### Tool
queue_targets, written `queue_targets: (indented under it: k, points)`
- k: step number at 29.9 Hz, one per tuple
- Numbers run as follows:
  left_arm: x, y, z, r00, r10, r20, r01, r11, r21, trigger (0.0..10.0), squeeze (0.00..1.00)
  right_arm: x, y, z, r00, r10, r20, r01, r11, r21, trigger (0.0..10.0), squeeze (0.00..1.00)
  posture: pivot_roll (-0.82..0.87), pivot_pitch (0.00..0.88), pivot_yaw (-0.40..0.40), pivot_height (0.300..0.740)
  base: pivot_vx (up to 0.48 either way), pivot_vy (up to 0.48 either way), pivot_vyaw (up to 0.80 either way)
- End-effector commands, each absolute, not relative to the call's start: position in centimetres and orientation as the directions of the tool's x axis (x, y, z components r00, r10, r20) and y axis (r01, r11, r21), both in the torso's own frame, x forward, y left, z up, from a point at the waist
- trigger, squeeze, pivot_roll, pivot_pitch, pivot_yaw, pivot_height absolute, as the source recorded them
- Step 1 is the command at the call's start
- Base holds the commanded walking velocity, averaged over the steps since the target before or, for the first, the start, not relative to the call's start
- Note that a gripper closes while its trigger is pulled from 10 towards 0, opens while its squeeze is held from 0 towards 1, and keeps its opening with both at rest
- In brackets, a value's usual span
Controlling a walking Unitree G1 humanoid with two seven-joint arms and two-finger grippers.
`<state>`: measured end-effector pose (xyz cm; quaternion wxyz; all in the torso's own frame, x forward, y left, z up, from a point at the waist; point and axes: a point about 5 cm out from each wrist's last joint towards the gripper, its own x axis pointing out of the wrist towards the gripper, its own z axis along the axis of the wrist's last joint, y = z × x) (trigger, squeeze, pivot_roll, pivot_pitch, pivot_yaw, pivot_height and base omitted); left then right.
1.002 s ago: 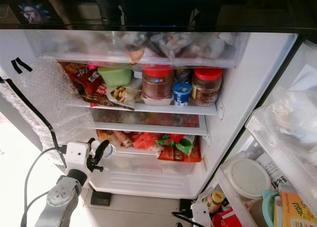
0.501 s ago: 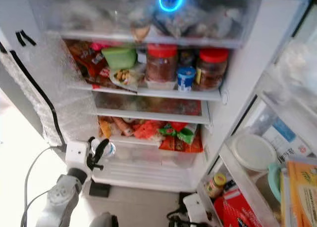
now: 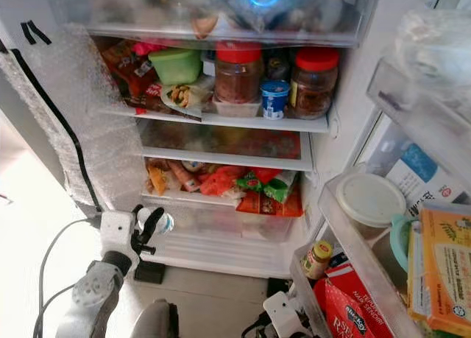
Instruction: Restocking fridge
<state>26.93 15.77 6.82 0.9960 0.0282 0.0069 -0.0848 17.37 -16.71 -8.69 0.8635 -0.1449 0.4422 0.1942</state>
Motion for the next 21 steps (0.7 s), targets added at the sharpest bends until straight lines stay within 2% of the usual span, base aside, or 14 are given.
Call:
queue_targets:
  k: [1,7,10,12,18,20,21]
  points:
    - [27.2,16.0,7.8,0.985,-0.169,0.027,0.167,0.984,0.062,10.0,0.0,16.2,-16.8,-9.2,0.492,0.202,-0.847,-0.465,0.883,-0.059,10.0,0.0,0.03,0.051,0.001,0.648,0.0,0.0,0.0]
    - [27.6,15.5,9.2,0.978,-0.193,0.079,0.185,0.978,0.091,10.0,0.0,16.3,-16.9,-9.2,0.51,0.201,-0.836,-0.444,0.894,-0.056,10.0,0.0,0.04,0.047,-0.003,0.648,0.0,0.0,0.0]
    - [27.8,15.2,9.9,0.976,-0.193,0.099,0.185,0.979,0.082,10.0,0.0,16.4,-17.2,-8.9,0.619,0.137,-0.774,-0.21,0.978,0.005,10.0,0.0,0.04,0.053,-0.003,0.648,0.0,0.0,0.0]
    - [27.8,15.2,9.9,0.976,-0.194,0.099,0.187,0.979,0.082,10.0,0.0,16.4,-17.2,-8.9,0.631,0.127,-0.765,-0.171,0.985,0.023,10.0,0.0,0.03,0.056,-0.004,0.648,0.0,0.0,0.0]
    - [27.7,15.0,9.8,0.975,-0.2,0.095,0.192,0.978,0.084,10.0,0.0,16.6,-17.1,-8.7,0.651,0.142,-0.746,-0.159,0.986,0.049,10.0,0.0,0.04,0.064,-0.004,0.648,0.0,0.0,0.0]
    - [27.7,15.0,9.9,0.975,-0.199,0.096,0.191,0.978,0.088,10.0,0.0,20.8,-16.3,-6.5,0.751,0.188,-0.632,-0.182,0.98,0.075,10.0,0.0,0.05,0.066,-0.004,0.648,0.0,0.0,0.0]
    - [27.7,15.0,9.9,0.975,-0.199,0.096,0.191,0.978,0.088,10.0,0.0,20.8,-16.3,-6.5,0.751,0.188,-0.632,-0.182,0.98,0.075,10.0,0.0,0.05,0.066,-0.004,0.648,0.0,0.0,0.0]
